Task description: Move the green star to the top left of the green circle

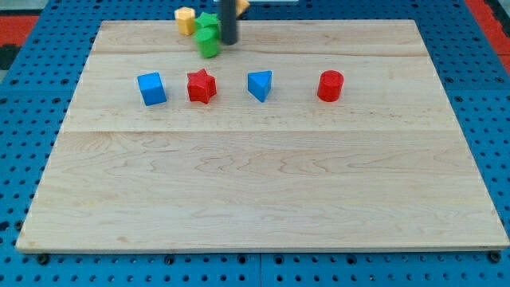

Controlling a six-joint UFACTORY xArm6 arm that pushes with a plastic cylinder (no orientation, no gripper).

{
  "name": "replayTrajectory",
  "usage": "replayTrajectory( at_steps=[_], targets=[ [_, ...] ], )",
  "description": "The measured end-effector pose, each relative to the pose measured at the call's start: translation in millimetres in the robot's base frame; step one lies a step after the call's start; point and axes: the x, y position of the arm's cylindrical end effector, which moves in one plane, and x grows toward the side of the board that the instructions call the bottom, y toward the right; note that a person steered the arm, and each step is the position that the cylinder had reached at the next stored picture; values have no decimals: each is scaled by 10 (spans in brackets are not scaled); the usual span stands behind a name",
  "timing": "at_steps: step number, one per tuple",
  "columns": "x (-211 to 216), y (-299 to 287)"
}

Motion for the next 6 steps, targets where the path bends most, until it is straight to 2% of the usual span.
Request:
replayTrajectory(
  at_steps=[1,2,3,4,5,6],
  targets=[
    [117,-84],
    [50,286],
    [-503,537],
    [-717,-12],
    [-660,-614],
    [-421,-679]
  ],
)
